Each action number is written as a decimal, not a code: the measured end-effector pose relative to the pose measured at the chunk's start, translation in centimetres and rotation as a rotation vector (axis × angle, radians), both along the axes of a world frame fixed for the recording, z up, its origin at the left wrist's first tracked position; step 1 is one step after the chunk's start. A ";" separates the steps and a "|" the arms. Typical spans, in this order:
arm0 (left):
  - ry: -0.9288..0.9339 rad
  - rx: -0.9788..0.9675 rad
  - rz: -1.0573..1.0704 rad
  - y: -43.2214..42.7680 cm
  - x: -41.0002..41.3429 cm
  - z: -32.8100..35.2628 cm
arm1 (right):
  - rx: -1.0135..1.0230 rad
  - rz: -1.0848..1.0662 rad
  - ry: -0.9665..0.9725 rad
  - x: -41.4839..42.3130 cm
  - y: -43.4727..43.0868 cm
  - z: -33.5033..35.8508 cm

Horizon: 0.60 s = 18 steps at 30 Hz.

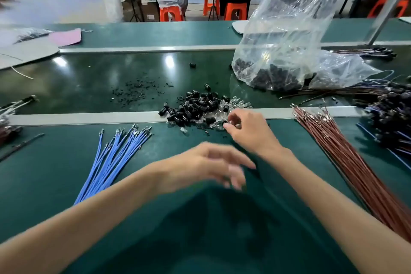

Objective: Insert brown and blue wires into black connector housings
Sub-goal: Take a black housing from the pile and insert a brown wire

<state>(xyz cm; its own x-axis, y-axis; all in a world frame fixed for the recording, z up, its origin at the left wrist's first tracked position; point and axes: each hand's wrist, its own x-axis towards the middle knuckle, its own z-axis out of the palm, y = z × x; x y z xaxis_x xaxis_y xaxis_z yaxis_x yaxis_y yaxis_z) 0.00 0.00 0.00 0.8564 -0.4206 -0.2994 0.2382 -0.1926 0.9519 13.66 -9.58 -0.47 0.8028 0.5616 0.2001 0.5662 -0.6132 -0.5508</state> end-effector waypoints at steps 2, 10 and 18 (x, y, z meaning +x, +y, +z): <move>-0.224 0.039 0.318 2.7 2.0 1.0 | -0.067 -0.075 -0.066 0.1 0.9 -0.2; -0.636 0.505 0.842 3.5 6.3 -2.1 | 0.014 -0.148 -0.185 -0.4 1.4 -1.4; -0.754 0.645 0.799 3.1 6.2 -2.8 | 0.213 -0.058 -0.142 -0.3 1.1 -2.0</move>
<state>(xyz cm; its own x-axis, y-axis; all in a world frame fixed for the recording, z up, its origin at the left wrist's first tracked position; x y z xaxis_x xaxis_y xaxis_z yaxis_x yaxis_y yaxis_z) 6.24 3.13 -2.81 0.8496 0.3282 0.4129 -0.0557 -0.7226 0.6890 13.37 -8.47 -2.45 0.7881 0.4483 0.4218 0.6141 -0.5260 -0.5885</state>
